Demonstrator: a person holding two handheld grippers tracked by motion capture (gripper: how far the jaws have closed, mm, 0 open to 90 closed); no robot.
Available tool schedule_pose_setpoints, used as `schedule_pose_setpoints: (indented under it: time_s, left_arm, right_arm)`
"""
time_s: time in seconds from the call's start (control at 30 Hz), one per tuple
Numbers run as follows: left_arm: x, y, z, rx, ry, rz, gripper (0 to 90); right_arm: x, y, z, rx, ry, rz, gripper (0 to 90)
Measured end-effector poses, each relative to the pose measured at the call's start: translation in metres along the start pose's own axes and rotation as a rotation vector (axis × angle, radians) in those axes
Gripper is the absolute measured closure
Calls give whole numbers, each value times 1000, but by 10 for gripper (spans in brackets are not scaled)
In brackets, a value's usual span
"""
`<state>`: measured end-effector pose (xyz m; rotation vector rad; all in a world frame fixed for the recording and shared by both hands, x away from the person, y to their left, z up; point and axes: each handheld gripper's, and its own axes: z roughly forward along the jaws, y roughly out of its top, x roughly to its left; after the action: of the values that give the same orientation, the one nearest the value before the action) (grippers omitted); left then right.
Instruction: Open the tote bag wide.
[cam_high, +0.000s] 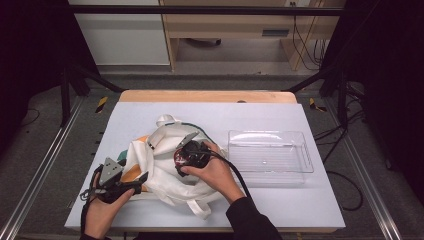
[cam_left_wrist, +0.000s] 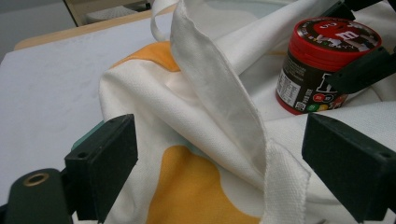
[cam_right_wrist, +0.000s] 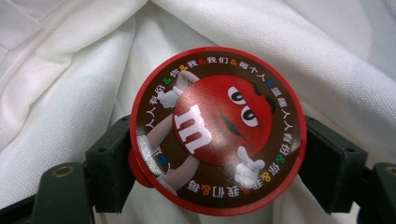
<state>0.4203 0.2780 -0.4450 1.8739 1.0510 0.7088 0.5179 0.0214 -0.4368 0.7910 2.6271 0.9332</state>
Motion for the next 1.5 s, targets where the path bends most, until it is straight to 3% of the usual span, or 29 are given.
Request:
schedule_pose_setpoints:
  time_s: [1.23,1.5]
  left_arm:
    - [0,0,1,7,1,1,104]
    - [3,0,-2,-4,15,-16,89]
  right_arm:
    - [-1,0,0,-7,21,3,256]
    - [1,0,-2,1,0,-1,257]
